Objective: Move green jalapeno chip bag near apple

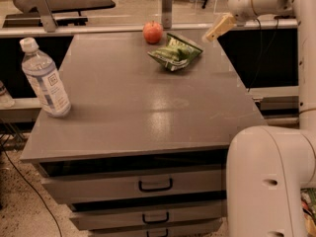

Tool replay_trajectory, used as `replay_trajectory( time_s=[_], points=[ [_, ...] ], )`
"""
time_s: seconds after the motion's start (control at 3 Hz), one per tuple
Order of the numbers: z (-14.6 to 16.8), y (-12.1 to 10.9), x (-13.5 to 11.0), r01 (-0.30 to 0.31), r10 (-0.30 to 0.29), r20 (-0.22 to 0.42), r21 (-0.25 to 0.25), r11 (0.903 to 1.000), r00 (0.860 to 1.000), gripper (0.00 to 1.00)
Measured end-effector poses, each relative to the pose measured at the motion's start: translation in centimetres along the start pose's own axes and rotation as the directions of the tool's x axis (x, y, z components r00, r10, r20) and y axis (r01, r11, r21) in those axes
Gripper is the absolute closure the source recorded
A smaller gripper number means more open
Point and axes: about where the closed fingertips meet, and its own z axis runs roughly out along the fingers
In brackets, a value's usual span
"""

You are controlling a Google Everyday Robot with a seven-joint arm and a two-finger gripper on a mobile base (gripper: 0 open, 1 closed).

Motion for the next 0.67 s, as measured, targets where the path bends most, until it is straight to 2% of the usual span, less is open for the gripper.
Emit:
replay_trajectory(
  time_s=[0.33, 0.67],
  points=[
    [-5.3, -0.9, -0.9, -0.03, 0.03, -0.078, 0.006, 0.9995, 0.997, 0.0],
    [-10.7, -0.9, -1.8, -0.101, 0.101, -0.105, 0.012, 0.9948, 0.989, 0.0]
  ],
)
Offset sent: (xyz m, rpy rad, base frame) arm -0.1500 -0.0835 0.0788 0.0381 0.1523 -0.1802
